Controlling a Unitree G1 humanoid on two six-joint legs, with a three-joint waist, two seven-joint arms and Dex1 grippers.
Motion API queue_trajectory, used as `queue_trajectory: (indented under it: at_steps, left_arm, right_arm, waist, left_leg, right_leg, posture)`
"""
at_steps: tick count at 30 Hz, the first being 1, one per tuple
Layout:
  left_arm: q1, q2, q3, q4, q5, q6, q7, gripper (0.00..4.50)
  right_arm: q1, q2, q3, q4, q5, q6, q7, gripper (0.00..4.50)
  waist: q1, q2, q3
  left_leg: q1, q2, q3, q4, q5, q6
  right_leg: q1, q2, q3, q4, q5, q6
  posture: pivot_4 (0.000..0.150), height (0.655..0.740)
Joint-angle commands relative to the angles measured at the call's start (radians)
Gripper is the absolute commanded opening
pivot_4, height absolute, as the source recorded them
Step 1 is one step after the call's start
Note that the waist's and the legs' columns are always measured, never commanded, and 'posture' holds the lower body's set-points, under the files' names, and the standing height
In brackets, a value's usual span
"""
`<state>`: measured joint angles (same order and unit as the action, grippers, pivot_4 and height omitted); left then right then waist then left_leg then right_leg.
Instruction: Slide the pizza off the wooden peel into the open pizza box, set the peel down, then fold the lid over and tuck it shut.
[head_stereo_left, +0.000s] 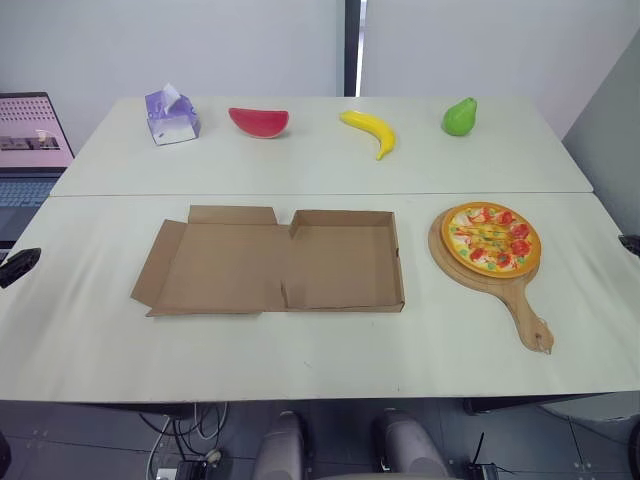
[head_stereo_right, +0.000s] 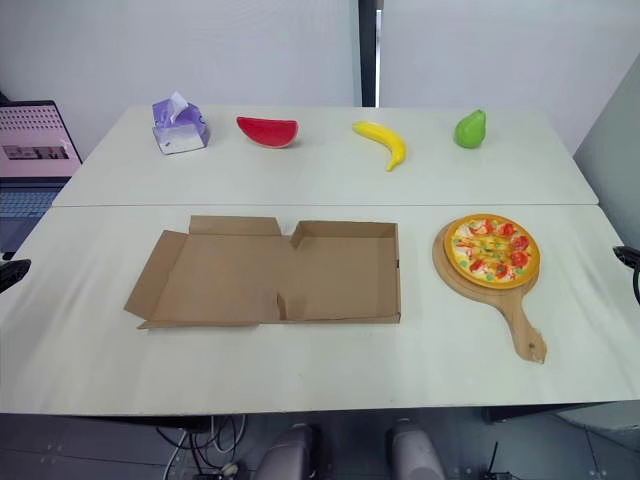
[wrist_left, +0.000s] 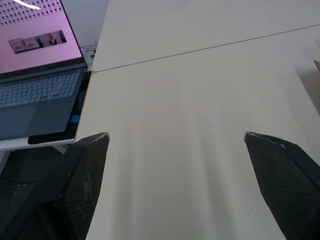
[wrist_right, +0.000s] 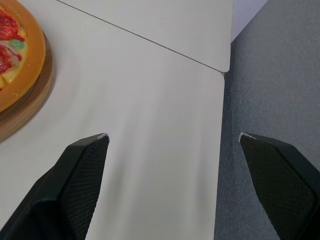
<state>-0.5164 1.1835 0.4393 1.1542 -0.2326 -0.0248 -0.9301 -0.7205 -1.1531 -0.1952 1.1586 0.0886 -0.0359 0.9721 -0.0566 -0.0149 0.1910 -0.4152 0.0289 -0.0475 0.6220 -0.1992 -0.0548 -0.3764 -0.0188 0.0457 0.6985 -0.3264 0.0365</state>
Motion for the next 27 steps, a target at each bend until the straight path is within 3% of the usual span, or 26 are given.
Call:
queue_trajectory:
  at_steps: [1, 22, 27]
  left_arm:
    - [-0.007, 0.043, 0.002, 0.01, 0.009, -0.024, 0.008, 4.5]
    - [-0.037, 0.033, -0.001, 0.035, 0.019, -0.04, 0.023, 4.5]
    - [-0.112, 0.016, -0.014, -0.015, 0.007, -0.021, -0.012, 4.5]
  right_arm:
    - [-0.014, -0.025, -0.014, -0.001, -0.004, -0.012, -0.012, 4.47]
    - [0.012, -0.02, -0.032, -0.03, 0.026, 0.016, -0.002, 4.47]
    - [0.062, -0.011, -0.047, -0.074, 0.039, 0.025, 0.004, 4.47]
  waist:
    - [0.0, 0.0, 0.0]
    - [0.0, 0.0, 0.0]
    - [0.005, 0.0, 0.0]
  left_leg:
    - [0.0, 0.0, 0.0, 0.0, 0.0, 0.0]
    - [0.0, 0.0, 0.0, 0.0, 0.0, 0.0]
    - [0.0, 0.0, -0.001, 0.001, 0.0, 0.0]
  right_leg:
    - [0.0, 0.0, 0.0, 0.0, 0.0, 0.0]
    - [0.0, 0.0, 0.0, 0.0, 0.0, 0.0]
    - [0.001, 0.0, -0.001, 0.0, 0.0, 0.0]
  posture:
    - [0.15, 0.74]
    - [0.15, 0.74]
    - [0.15, 0.74]
